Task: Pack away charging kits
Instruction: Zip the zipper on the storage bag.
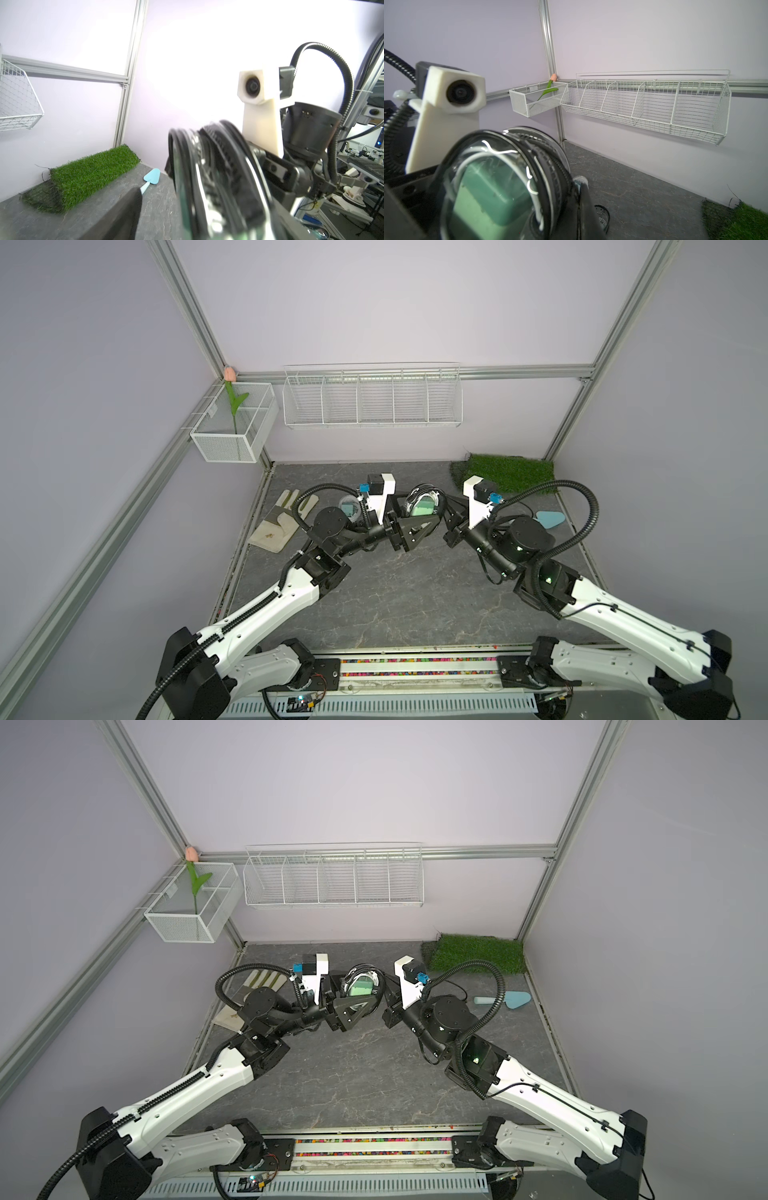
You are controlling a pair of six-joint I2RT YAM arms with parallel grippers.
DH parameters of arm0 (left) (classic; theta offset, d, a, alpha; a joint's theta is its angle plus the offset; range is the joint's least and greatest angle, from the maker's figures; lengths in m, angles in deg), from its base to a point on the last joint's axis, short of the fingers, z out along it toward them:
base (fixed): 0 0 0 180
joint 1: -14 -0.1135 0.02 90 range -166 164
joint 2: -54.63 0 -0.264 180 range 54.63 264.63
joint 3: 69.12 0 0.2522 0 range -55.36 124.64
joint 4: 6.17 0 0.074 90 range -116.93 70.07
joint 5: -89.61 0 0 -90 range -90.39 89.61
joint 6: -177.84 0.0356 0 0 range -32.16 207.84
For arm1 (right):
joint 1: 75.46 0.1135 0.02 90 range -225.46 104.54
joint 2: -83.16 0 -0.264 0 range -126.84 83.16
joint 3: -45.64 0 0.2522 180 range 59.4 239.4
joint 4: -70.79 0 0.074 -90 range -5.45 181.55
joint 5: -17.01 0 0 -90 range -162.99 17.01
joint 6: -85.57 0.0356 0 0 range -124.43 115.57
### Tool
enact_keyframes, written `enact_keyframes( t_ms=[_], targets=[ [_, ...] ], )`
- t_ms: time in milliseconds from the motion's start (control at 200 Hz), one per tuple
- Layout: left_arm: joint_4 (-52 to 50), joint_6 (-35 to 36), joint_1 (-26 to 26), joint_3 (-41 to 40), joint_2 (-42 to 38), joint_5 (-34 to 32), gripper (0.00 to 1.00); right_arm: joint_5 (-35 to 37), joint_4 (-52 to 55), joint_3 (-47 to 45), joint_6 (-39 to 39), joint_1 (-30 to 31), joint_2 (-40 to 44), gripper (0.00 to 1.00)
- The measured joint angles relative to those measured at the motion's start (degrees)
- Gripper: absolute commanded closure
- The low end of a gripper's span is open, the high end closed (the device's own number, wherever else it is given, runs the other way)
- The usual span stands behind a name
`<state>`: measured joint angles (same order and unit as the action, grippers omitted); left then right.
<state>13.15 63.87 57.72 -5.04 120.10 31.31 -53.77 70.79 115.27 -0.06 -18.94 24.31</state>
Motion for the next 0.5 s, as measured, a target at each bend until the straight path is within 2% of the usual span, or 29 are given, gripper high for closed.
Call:
enact_keyframes(
  t_ms=[70, 120, 165, 370, 500],
  targets=[
    [1.3, -0.7, 0.0, 0.0, 0.4, -0.5, 0.72, 1.7, -0.2, 0.0, 0.0, 0.4, -0.6, 0.93],
    [2.1, -1.2, -0.1, 0.0, 0.7, -0.8, 0.92, 2.5, -0.2, 0.0, 0.0, 0.4, -0.7, 0.93],
    [2.6, -1.7, -0.2, 0.0, 1.0, -0.8, 1.0, 3.2, -0.2, 0.0, 0.0, 0.5, -0.7, 0.94],
    [-2.3, -2.6, -1.3, 3.6, 2.2, 1.9, 1.0, 5.4, -0.2, -0.3, -4.7, 0.4, 0.1, 0.93],
    [-10.3, -1.9, -2.9, 7.6, 2.3, 7.0, 1.0, 1.1, 3.1, -0.9, -11.5, -1.3, 3.2, 0.94]
  ],
)
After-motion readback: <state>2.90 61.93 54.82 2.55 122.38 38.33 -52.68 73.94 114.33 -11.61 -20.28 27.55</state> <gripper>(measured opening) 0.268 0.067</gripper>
